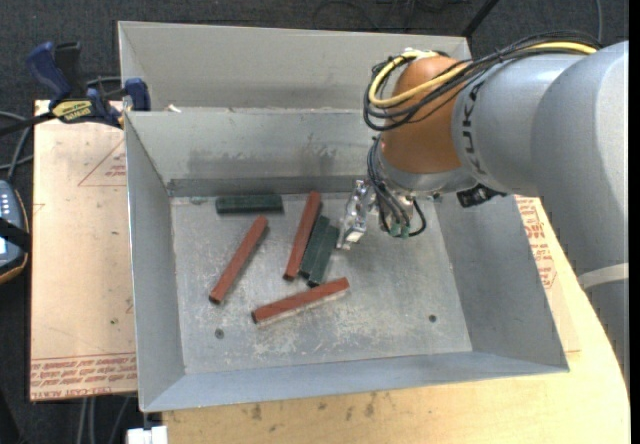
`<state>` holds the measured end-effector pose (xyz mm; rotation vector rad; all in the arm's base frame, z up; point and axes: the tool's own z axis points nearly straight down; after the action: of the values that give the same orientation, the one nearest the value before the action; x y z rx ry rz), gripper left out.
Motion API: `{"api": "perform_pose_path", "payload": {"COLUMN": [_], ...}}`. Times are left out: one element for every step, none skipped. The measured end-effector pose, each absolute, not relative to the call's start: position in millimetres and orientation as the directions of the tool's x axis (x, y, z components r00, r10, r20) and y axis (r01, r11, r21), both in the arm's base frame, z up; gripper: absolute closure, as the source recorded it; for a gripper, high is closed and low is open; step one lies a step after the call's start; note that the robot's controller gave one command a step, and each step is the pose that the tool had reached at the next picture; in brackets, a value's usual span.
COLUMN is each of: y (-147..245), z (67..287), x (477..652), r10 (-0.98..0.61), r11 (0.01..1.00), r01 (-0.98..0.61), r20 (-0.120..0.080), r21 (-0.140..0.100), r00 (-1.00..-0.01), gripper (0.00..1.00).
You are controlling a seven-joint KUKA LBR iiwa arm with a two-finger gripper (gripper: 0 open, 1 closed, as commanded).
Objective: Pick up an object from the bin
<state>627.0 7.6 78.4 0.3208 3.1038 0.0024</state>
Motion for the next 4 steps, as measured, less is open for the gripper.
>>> {"api": "perform_pose_path", "payload": {"y": [-5, -16, 64, 62], "z": [78, 115, 103, 104], "x": [635.8, 618.0, 634.6, 634.2], "r10": [0.083, -0.076, -0.151, -0.147], "r11": [0.997, 0.997, 0.989, 0.989], "r01": [0.082, -0.076, -0.151, -0.147], "r20": [-0.014, 0.004, -0.004, -0.003], "r21": [0.01, 0.0, 0.002, 0.001], "r00": [-0.996, -0.997, -0.989, -0.989], "gripper": [1.0, 1.0, 0.0, 0.0]}}
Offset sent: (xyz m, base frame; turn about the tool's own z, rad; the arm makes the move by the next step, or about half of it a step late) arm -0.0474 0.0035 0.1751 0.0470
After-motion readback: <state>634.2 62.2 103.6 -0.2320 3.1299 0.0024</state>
